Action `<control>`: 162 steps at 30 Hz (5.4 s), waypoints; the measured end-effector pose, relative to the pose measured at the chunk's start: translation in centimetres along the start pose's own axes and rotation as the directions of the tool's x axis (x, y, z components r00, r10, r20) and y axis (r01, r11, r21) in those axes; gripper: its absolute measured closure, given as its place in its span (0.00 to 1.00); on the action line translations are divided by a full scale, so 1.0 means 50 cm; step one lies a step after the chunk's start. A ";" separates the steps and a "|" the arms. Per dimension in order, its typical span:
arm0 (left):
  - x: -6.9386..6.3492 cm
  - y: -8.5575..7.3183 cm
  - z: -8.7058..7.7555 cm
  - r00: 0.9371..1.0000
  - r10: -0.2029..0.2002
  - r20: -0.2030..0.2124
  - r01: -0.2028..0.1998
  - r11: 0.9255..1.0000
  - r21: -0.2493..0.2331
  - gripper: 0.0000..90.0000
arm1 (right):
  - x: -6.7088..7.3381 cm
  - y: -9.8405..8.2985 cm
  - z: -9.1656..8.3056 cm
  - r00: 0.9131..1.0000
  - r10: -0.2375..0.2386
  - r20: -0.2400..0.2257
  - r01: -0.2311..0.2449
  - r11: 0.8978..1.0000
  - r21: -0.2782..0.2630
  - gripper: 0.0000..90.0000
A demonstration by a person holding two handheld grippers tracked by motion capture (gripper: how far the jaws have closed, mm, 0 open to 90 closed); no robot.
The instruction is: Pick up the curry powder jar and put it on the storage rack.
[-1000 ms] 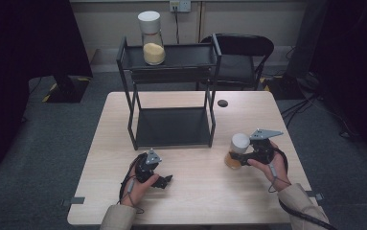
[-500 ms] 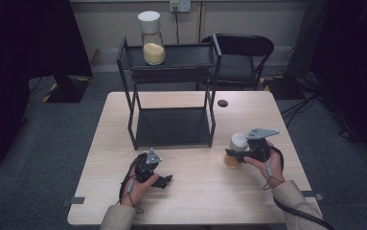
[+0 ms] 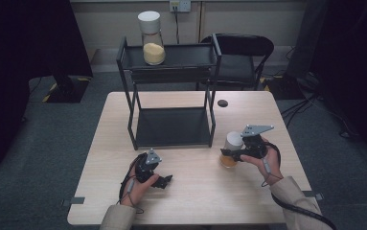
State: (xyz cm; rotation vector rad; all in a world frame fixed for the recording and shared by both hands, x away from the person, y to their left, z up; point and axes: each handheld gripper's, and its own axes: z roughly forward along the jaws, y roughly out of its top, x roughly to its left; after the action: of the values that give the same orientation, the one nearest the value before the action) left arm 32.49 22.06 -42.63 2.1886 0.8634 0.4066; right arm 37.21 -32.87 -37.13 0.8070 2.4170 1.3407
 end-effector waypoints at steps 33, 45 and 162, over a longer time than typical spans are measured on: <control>0.000 0.000 0.000 1.000 0.000 0.000 0.000 1.000 0.000 0.00 | 0.045 0.176 0.024 0.995 -0.031 -0.093 0.034 0.999 0.034 0.39; 0.000 0.000 0.000 1.000 0.000 0.000 0.000 1.000 0.000 0.00 | 0.050 0.233 0.042 0.994 -0.042 -0.103 0.048 0.998 0.051 0.39; 0.000 0.000 0.000 1.000 0.000 -0.001 0.000 1.000 0.000 0.00 | -0.071 0.821 0.059 0.996 -0.085 -0.005 0.086 0.994 0.075 0.39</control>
State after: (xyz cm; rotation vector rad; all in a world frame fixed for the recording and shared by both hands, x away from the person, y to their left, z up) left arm 32.50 22.07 -42.63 2.1885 0.8633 0.4074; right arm 55.51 -15.65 -4.32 0.7120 2.4860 1.2264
